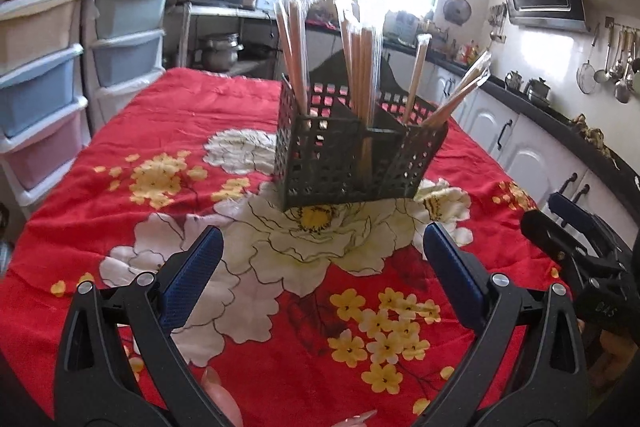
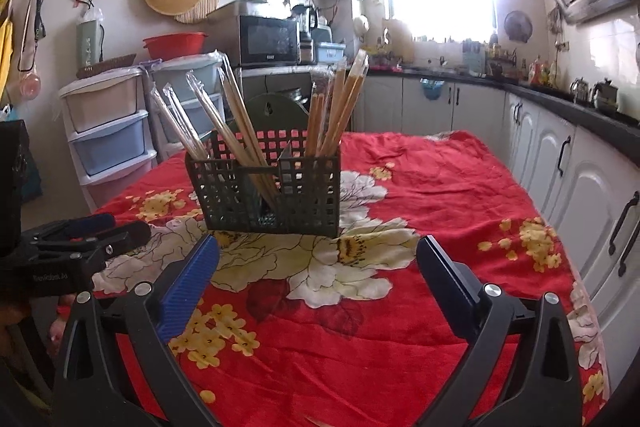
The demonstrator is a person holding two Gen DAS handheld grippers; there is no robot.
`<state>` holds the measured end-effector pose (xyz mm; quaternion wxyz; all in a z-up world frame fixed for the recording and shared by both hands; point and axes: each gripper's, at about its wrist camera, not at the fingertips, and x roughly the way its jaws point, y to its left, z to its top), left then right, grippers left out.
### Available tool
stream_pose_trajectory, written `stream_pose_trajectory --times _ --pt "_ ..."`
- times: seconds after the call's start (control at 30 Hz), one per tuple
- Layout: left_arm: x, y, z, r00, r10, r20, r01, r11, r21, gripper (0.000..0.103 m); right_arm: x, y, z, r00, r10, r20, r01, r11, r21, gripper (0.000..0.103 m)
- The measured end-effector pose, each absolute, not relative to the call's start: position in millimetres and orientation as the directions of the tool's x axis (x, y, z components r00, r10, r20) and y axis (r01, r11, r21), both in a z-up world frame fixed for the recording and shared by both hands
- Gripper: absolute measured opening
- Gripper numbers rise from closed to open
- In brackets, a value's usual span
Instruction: Organize utensils
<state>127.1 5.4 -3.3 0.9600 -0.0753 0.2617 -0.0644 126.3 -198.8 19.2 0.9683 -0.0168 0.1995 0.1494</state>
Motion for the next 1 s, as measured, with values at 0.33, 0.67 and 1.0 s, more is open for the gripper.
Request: stream_pose_trajectory --times 0.33,0.67,1.0 --pt "107 2 5 0.921 -0.118 -0.372 0.070 0.987 -0.142 0.092 98 -211 18 0.937 0.247 -0.246 -0.249 0.968 0.022 0.096" --pt "92 1 2 0.950 -0.123 -0.288 0.080 0.984 -0.158 0.092 84 -217 19 0.958 0.241 -0.156 -0.235 0.971 0.053 0.096" --pt "92 -2 -1 0.952 -0.120 -0.281 0.080 0.986 -0.148 0.092 85 -214 16 0.956 0.240 -0.168 -0.235 0.971 0.047 0.097"
